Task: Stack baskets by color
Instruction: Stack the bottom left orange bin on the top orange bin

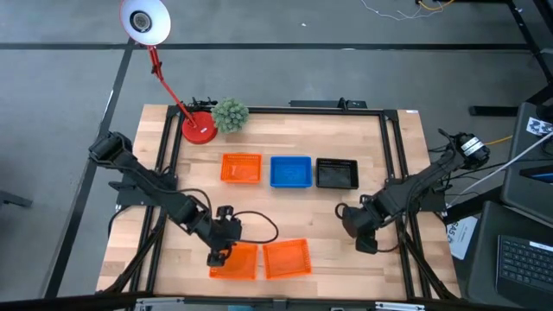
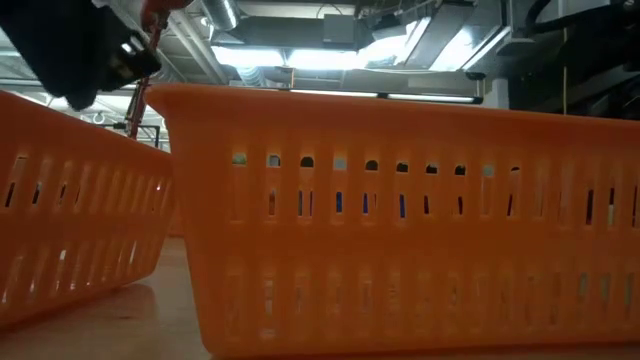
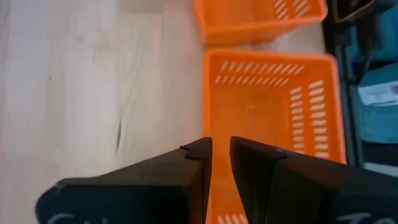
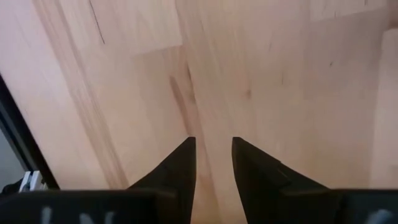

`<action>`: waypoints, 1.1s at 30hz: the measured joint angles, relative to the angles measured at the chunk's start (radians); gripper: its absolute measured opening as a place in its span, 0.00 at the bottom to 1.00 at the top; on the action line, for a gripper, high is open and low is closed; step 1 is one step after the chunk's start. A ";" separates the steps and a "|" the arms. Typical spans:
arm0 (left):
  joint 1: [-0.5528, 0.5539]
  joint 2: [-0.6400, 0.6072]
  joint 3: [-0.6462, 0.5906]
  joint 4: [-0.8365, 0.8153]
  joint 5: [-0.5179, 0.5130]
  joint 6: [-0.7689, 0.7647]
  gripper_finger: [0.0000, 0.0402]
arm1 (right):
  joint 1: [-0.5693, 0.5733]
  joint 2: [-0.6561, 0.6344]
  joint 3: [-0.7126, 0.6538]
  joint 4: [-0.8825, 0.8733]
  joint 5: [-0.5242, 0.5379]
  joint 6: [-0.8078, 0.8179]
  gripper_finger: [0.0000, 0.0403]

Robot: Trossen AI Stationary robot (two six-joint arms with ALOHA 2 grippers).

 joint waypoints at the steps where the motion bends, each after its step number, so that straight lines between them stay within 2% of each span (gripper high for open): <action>1: 0.000 0.012 0.003 0.011 -0.002 -0.003 0.12 | 0.003 0.000 0.000 0.002 0.003 0.000 0.26; 6: 0.007 0.055 0.001 0.001 0.002 -0.039 0.17 | 0.013 0.000 0.000 0.018 0.004 0.014 0.26; 15: 0.018 0.053 0.000 0.002 0.030 -0.053 0.30 | 0.013 0.000 0.000 0.019 0.004 0.050 0.26; 22: 0.007 0.061 0.000 0.000 0.050 -0.034 0.30 | 0.012 0.000 0.000 0.022 0.015 0.047 0.26; 33: 0.006 0.143 0.000 -0.004 0.038 -0.025 0.30 | 0.012 0.000 0.000 0.025 0.040 0.020 0.26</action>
